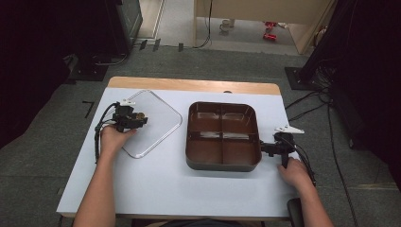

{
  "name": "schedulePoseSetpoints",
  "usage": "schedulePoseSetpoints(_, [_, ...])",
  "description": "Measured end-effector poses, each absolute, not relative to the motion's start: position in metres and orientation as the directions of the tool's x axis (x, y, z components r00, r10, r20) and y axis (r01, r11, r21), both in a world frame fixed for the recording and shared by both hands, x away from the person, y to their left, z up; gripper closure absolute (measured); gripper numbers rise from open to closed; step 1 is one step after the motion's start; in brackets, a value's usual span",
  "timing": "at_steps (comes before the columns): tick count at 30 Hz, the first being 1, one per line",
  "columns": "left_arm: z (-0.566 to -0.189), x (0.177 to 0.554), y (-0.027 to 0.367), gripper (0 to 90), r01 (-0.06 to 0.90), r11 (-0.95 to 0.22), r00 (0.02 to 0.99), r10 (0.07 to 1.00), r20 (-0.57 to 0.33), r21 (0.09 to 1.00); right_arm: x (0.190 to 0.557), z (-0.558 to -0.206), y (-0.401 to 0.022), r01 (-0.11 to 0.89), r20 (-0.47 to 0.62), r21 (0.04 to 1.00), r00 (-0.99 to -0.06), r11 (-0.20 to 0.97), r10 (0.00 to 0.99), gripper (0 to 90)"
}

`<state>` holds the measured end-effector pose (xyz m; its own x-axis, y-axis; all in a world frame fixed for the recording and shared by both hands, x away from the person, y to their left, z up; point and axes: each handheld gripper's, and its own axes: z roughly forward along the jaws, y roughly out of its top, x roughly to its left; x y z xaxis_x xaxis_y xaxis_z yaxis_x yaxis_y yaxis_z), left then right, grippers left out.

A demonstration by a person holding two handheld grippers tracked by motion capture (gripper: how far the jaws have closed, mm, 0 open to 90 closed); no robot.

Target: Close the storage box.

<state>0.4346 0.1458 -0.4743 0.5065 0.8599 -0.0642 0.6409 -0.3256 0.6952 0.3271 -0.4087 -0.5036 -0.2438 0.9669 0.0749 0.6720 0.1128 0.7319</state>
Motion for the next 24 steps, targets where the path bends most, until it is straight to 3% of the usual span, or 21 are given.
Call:
schedulePoseSetpoints(4, [-0.4785,0.4339,0.1508,57.0,0.634,-0.312,0.501,0.863,-0.069,0.708,0.3271,-0.5036,-0.4089,0.672,0.076,0.732,-0.244,0.112,0.967,12.6])
schedulePoseSetpoints(24, [-0.4754,0.4355,0.1475,59.4,0.644,-0.31,0.488,0.871,-0.063,0.699,0.3272,-0.5036,-0.4089,0.672,0.076,0.732,-0.244,0.112,0.967,12.6])
